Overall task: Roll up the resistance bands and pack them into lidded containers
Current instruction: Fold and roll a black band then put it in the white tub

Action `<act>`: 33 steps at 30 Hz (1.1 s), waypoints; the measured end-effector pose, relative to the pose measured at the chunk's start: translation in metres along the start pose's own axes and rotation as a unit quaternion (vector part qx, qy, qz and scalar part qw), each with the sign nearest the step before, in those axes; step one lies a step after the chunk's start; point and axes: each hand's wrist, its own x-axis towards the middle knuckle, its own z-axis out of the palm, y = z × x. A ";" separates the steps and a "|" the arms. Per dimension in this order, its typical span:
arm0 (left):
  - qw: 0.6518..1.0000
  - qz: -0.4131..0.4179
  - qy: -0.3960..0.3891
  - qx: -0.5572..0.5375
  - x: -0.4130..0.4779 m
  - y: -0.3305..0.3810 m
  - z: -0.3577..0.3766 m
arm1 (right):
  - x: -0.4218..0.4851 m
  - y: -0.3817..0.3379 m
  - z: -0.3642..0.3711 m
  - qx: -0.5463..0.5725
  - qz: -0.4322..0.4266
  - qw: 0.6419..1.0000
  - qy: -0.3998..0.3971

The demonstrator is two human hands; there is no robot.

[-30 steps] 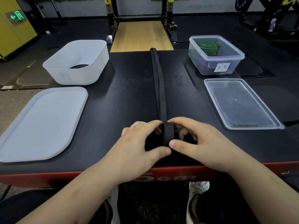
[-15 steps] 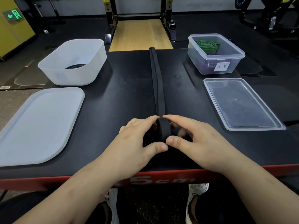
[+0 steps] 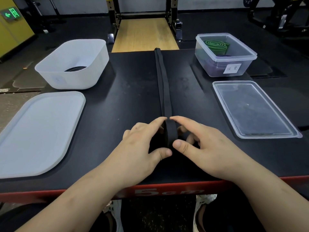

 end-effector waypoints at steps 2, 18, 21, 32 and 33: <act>1.000 0.004 0.000 0.002 0.002 0.003 -0.001 | 0.000 0.000 -0.002 0.017 0.006 1.000 -0.008; 0.996 0.088 0.007 0.021 -0.025 0.009 0.006 | -0.022 -0.003 -0.004 -0.001 -0.044 0.999 -0.019; 0.997 0.074 0.020 0.032 -0.025 0.002 0.003 | -0.019 -0.004 -0.002 -0.001 -0.036 0.999 -0.037; 0.997 0.078 -0.001 0.007 -0.025 0.005 0.004 | -0.022 -0.008 -0.001 0.007 -0.024 1.000 -0.012; 0.997 0.075 -0.004 0.000 -0.025 0.006 0.004 | -0.022 -0.008 -0.001 0.005 -0.024 1.000 -0.012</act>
